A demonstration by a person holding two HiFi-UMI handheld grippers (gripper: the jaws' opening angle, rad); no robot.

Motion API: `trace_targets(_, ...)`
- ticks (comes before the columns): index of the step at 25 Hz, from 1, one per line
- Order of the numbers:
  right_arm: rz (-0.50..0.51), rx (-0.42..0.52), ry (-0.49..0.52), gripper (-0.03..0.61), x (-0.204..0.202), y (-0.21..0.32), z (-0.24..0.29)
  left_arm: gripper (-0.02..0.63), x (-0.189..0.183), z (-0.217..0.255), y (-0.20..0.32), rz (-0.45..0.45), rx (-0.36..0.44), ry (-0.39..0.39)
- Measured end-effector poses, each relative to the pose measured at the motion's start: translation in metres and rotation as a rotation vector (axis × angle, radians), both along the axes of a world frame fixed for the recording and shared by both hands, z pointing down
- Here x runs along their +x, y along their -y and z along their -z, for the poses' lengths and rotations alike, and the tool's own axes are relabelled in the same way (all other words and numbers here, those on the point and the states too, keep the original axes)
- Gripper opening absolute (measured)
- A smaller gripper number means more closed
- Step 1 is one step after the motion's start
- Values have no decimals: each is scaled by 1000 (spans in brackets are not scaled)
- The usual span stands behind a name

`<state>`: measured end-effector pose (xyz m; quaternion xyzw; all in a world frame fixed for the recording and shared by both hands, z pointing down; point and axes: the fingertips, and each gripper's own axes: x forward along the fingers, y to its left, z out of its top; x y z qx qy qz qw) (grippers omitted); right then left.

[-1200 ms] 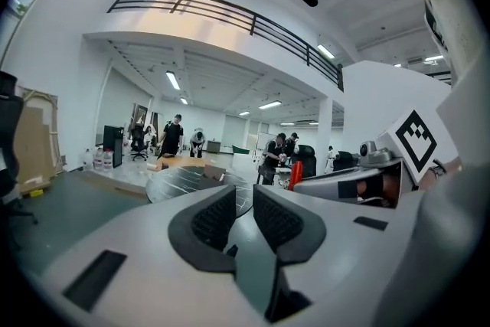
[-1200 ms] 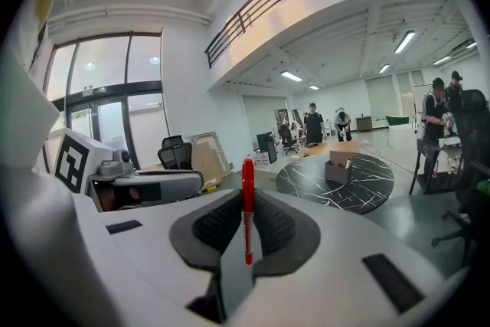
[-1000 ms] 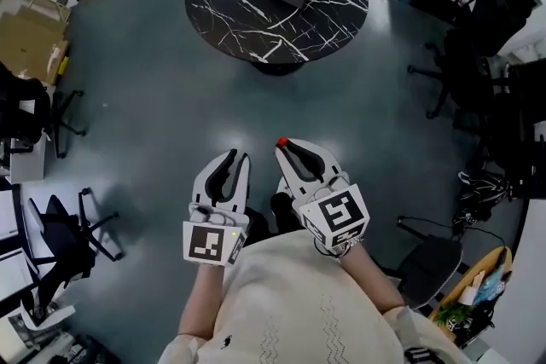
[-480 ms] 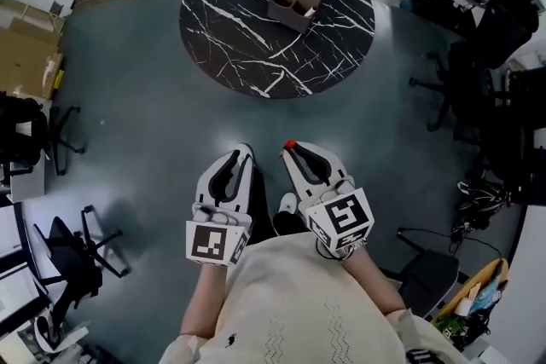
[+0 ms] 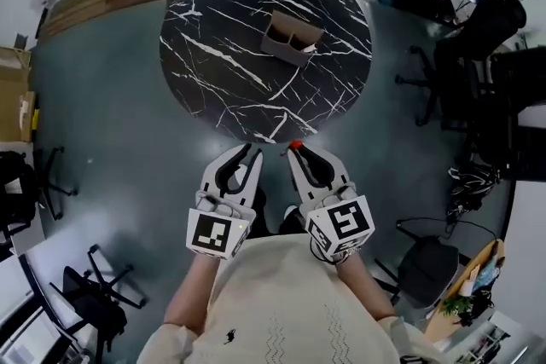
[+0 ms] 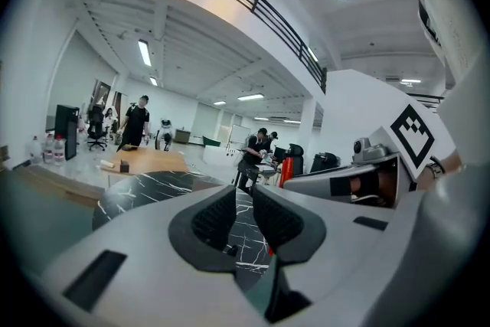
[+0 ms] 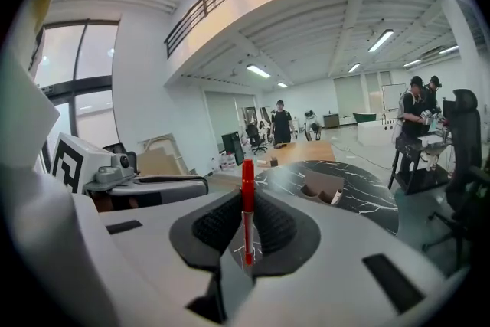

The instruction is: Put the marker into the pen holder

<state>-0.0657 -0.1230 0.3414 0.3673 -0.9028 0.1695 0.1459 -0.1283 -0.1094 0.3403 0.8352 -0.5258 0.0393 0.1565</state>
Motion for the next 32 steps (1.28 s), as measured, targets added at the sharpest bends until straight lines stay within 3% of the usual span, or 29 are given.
trace_targets(6, -90, -7, -5, 55, -24, 45, -4, 72, -28, 19, 68, -33, 71, -43)
trace_targets(11, -106, -10, -16, 55, -30, 85, -8, 64, -37, 11, 104, -38, 54, -65)
trace_targets(17, -126, -40, -8, 55, -26, 133, -28, 32, -43, -5, 140, -31, 20, -38)
trace_targets(20, -101, -46, -12, 55, -27, 162, -35, 12, -41, -4, 165, -3, 19, -54)
trace_targets(32, -29, -45, 9, 55, -15, 288, -59, 12, -21, -33, 267, 61, -50, 18)
